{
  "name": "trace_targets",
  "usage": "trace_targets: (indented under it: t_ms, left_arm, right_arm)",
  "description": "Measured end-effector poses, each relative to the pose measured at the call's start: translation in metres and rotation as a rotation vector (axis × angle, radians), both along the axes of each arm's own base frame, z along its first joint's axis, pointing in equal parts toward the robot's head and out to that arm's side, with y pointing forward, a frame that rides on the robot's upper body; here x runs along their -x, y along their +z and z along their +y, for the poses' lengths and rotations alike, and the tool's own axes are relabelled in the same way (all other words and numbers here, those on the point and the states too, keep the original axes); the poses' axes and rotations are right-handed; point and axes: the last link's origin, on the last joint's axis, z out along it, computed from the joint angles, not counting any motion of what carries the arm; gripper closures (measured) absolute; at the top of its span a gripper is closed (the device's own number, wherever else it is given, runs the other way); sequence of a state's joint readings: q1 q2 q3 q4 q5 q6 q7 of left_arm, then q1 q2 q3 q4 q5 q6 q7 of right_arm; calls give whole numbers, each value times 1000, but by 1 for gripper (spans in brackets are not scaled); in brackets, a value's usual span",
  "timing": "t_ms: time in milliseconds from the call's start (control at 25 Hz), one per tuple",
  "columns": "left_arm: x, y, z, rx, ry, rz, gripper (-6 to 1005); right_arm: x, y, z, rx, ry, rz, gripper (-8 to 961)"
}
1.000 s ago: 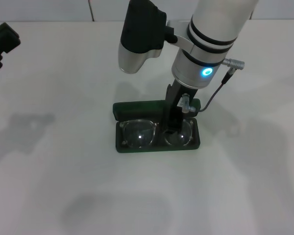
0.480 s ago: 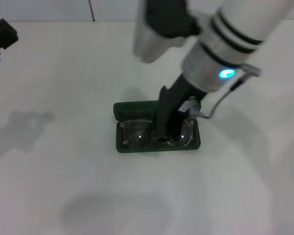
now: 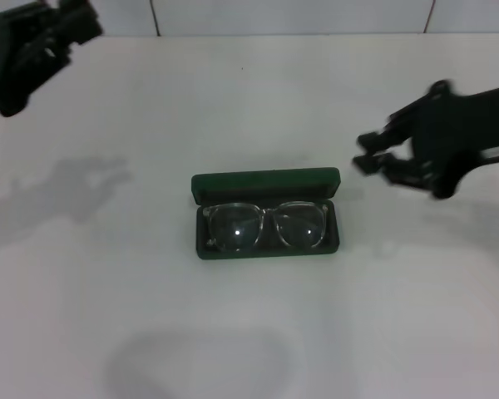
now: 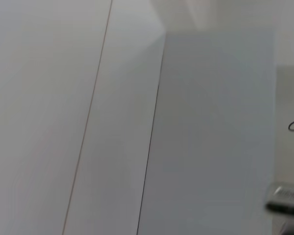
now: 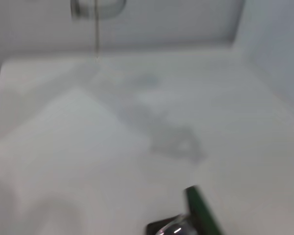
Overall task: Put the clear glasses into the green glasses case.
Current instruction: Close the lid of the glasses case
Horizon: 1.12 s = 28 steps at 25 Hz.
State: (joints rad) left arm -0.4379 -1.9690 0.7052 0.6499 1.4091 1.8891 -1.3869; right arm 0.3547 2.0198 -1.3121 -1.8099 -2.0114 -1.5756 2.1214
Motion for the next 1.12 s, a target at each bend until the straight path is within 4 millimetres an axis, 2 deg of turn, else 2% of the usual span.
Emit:
trace_targets:
  t_ms: [120,200,280,360,440,560,760,880,1120]
  left_arm:
    - [-6,-7,12,40,22,54,788]
    - [-13,-15,24,78,38,96,777]
    - [-23,-28,37,124,46,157,765]
    - [-35,-44,50,175,53,233,754]
    - [-44,-60,60,209,66,296,742]
    - [-52,-80,69,239,87,366,725]
    - [-57,-110,78,278,121,463,740]
    - [-58,-122,79,290,126,512,741]
    - [-54,-137,77,313,135,565,742]
  right_arm:
    - [-26,29,-8,-48,6,172,771]
    - [-47,51,-13,-79,11,305,763]
    - [-68,70,-21,-107,16,416,754]
    - [-100,91,-31,-157,2,534,746]
    - [-123,101,-38,-207,-24,613,738]
    - [-151,109,-51,-287,-40,682,725]
    - [-180,116,-69,-396,-88,743,565]
    - [-188,114,-72,-417,-106,762,473]
    - [-194,108,-68,-421,-121,780,485]
